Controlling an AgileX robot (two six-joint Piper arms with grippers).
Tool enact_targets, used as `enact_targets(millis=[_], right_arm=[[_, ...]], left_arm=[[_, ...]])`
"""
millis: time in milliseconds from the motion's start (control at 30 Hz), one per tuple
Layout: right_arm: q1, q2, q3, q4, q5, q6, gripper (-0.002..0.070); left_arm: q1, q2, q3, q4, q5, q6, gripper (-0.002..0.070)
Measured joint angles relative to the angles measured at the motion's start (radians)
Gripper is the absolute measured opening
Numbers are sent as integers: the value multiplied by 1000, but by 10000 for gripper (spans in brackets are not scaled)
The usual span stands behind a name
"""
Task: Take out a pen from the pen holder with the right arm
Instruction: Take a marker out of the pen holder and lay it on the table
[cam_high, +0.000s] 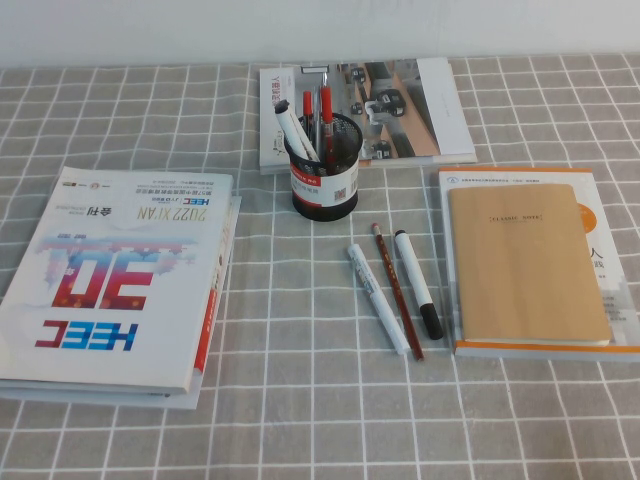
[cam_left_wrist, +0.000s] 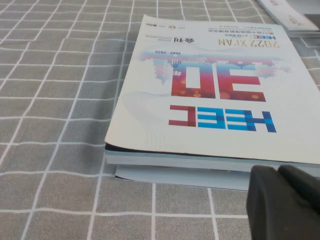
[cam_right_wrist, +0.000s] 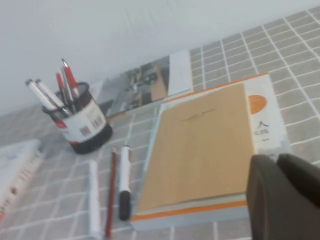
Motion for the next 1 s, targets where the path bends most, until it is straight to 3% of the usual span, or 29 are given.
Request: enact_targets(millis=[167,567,1000], right_arm=[[0,0,0,143,-14,0,-13],[0,7,-20,225,8,0,-13],[0,453,-362,203,206,-144,-12]], left_arm=[[0,0,0,0,0,0,-5],[0,0,0,0,0,0,-5],[0,0,0,0,0,0,-5]])
